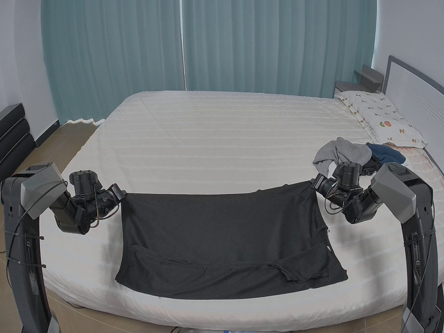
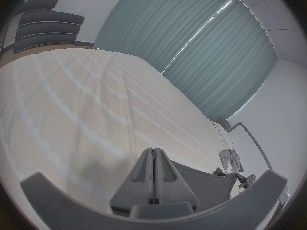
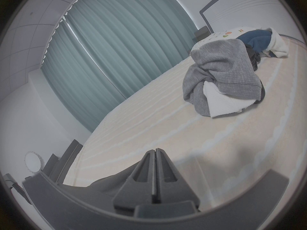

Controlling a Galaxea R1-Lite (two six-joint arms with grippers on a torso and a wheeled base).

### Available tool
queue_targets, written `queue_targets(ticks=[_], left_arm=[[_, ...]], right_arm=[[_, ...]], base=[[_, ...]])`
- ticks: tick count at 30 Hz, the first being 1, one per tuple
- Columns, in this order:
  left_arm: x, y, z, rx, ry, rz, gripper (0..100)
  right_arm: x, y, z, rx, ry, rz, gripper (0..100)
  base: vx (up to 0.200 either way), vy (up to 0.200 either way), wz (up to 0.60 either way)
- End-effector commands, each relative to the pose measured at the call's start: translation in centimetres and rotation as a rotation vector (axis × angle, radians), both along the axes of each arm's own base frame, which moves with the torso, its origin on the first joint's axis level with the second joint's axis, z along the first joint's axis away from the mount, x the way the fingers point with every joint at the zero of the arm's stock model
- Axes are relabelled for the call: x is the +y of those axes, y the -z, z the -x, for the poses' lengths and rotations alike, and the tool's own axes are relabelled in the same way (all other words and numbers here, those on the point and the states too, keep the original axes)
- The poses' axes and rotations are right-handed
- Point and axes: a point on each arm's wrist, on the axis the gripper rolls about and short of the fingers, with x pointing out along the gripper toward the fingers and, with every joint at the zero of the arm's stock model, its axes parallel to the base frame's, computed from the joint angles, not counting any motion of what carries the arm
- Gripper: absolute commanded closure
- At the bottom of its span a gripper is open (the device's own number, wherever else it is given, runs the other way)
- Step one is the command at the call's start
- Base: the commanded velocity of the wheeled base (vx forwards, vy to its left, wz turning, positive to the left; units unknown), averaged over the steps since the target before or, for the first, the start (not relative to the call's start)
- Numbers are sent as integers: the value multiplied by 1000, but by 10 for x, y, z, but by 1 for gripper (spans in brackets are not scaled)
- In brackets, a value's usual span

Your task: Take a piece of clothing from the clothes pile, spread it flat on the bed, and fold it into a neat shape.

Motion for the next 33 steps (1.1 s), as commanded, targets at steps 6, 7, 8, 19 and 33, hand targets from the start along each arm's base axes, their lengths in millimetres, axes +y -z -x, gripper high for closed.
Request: queue_targets(ticks=[6,7,8,19,33], left_arm=[[-1,-10,8,-2,1,-1,100],[-1,-14,11,-4,1,-3,100],[-1,-15,12,-6,3,-4,100],[1,-20,32,27,8,-15,100],[2,12,77,127,94,-201,100]], right_arm=[[-9,-17,19,29,-16,-10,100],[-11,-18,22,36,-15,-10,100],[-11,-18,23,39,-13,-10,100],[-23,-23,62,82,-73,-31,100],[-28,-3,121,244,-197,28,100]], base=[[0,0,0],[0,0,0],[0,0,0],[0,0,0],[0,0,0]])
